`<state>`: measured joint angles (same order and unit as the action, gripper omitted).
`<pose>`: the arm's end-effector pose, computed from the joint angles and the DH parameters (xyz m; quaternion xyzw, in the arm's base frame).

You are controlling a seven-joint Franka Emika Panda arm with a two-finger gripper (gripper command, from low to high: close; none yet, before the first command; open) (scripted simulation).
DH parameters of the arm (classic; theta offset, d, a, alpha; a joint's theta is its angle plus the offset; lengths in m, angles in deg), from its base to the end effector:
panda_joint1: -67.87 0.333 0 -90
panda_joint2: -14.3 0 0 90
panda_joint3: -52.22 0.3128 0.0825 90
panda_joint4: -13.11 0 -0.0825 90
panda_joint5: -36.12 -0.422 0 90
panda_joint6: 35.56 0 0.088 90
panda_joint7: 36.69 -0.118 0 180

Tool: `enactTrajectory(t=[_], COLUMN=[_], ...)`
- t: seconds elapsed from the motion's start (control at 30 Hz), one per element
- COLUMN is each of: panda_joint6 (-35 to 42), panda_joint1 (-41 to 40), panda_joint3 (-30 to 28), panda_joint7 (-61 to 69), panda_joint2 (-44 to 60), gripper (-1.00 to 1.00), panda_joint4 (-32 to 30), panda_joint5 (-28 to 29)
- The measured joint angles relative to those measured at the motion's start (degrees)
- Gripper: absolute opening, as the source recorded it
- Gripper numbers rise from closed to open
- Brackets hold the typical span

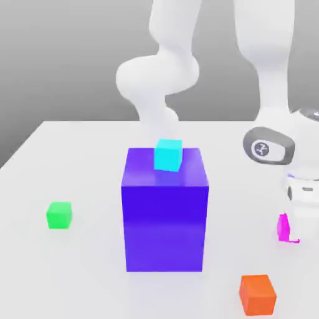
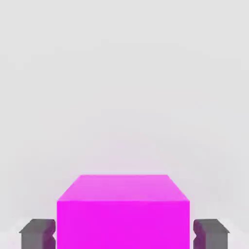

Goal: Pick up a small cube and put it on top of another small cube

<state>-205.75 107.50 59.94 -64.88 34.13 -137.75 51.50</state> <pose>0.2648 0.3257 0.0793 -0.9566 -0.2913 0.0000 0.0002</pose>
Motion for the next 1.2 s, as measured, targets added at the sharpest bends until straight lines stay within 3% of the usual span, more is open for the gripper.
enactTrajectory(t=[0.13, 0.27, 0.37, 0.77, 1.2], panda_joint6=[0.97, 6.83, 8.72, 11.18, 14.97], panda_joint1=[-0.75, -3.81, -5.32, -29.83, -57.14], panda_joint3=[0.89, 5.32, 5.39, -7.12, -24.84], panda_joint7=[0.43, 5.10, 6.65, -5.37, -19.38], panda_joint2=[-1.18, -8.83, -12.76, -24.58, -35.86], gripper=[-1.00, -1.00, -1.00, -1.00, -1.00], panda_joint4=[-0.27, -1.98, -1.90, -2.63, -8.49], panda_joint5=[-0.52, -6.67, -9.76, -3.44, 3.95])
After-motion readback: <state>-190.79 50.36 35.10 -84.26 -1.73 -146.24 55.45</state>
